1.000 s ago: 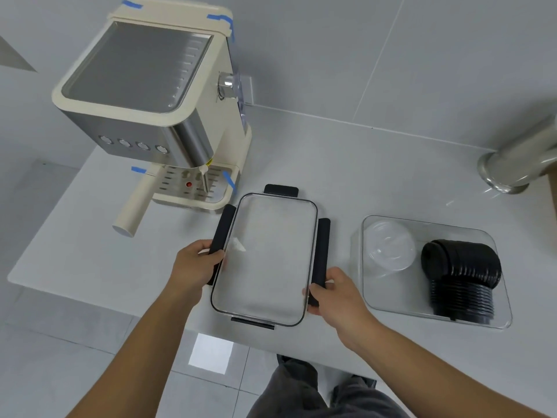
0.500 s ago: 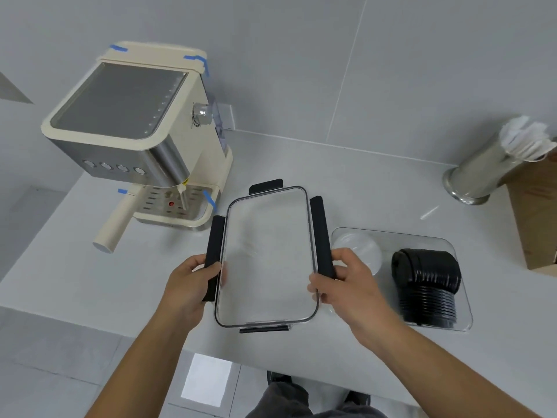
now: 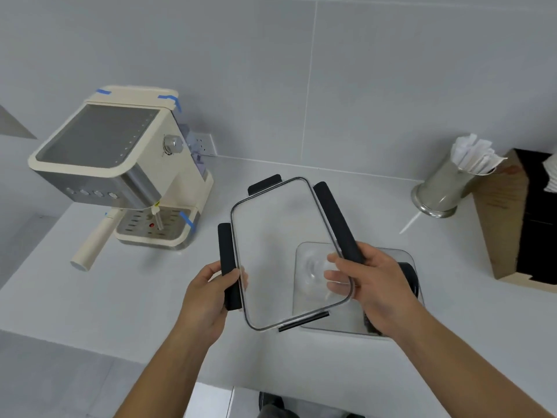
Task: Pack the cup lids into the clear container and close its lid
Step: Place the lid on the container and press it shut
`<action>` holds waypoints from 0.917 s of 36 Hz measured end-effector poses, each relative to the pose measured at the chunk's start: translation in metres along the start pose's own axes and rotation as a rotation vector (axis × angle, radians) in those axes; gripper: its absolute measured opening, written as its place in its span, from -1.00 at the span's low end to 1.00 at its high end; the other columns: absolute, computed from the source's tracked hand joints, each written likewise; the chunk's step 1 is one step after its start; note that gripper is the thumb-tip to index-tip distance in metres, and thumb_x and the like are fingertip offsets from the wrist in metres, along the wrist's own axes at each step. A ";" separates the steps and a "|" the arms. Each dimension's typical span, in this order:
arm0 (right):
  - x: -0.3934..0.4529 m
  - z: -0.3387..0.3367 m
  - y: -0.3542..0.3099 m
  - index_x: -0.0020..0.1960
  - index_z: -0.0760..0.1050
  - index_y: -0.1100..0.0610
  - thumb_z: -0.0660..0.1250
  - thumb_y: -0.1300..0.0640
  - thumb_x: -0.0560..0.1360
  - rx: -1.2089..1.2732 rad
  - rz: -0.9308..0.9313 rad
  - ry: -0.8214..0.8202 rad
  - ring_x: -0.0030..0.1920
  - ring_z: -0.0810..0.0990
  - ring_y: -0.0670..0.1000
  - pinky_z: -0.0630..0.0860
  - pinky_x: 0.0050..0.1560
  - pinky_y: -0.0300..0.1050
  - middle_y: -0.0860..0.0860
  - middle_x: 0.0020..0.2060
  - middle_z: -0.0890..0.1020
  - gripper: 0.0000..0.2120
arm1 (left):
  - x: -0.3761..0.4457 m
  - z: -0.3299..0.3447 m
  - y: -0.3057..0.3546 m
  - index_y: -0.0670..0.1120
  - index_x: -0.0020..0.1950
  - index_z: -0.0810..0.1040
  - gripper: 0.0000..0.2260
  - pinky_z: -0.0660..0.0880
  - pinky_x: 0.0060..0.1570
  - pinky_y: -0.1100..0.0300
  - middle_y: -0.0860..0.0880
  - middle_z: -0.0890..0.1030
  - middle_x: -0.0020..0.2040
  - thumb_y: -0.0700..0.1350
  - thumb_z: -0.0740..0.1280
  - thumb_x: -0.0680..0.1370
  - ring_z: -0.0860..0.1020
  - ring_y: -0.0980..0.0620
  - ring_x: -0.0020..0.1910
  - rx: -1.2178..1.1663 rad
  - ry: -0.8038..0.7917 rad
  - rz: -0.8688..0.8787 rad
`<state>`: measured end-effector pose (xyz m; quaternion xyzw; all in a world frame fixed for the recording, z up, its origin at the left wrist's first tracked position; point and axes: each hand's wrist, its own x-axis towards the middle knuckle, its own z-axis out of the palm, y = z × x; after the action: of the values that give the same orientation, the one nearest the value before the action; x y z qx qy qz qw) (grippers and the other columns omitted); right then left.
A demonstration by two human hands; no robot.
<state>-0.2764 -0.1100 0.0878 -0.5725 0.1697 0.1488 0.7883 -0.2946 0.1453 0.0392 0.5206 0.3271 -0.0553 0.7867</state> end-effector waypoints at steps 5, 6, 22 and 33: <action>0.005 -0.035 -0.015 0.04 0.62 0.21 0.38 0.37 0.46 0.010 0.017 -0.036 -0.24 0.71 0.14 0.63 -0.31 -0.12 0.13 -0.12 0.73 -0.81 | 0.001 0.019 0.002 -0.13 0.13 0.59 -0.83 0.62 -0.23 0.13 -0.13 0.73 -0.12 -0.21 0.37 0.55 0.71 -0.04 -0.18 -0.012 -0.075 -0.046; 0.007 -0.041 -0.017 0.03 0.63 0.21 0.37 0.37 0.46 0.017 0.026 -0.049 -0.26 0.70 0.13 0.63 -0.32 -0.12 0.14 -0.12 0.72 -0.82 | 0.004 0.022 0.005 -0.14 0.13 0.60 -0.84 0.63 -0.25 0.14 -0.15 0.73 -0.08 -0.19 0.36 0.56 0.71 -0.03 -0.18 -0.003 -0.082 -0.051; 0.016 -0.134 -0.058 -0.03 0.68 0.23 0.48 0.25 0.28 -0.101 0.116 -0.214 -0.28 0.71 0.08 0.64 -0.37 -0.16 0.20 -0.04 0.70 -0.74 | 0.031 0.095 0.049 -0.15 0.12 0.65 -0.70 0.64 -0.28 0.19 -0.14 0.74 -0.07 0.04 0.36 0.56 0.71 0.00 -0.27 0.266 -0.295 -0.116; 0.024 -0.166 -0.069 0.07 0.66 0.24 0.45 0.27 0.34 -0.113 0.193 -0.288 -0.28 0.72 0.08 0.65 -0.36 -0.16 0.23 0.05 0.68 -0.70 | 0.025 0.118 0.029 -0.09 -0.05 0.65 -0.77 0.56 -0.45 0.29 -0.09 0.75 -0.19 0.04 0.31 0.59 0.69 0.07 -0.35 0.405 -0.378 -0.166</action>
<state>-0.2415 -0.2881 0.0884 -0.5696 0.1006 0.3136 0.7530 -0.2087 0.0633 0.0761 0.6192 0.1986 -0.2796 0.7064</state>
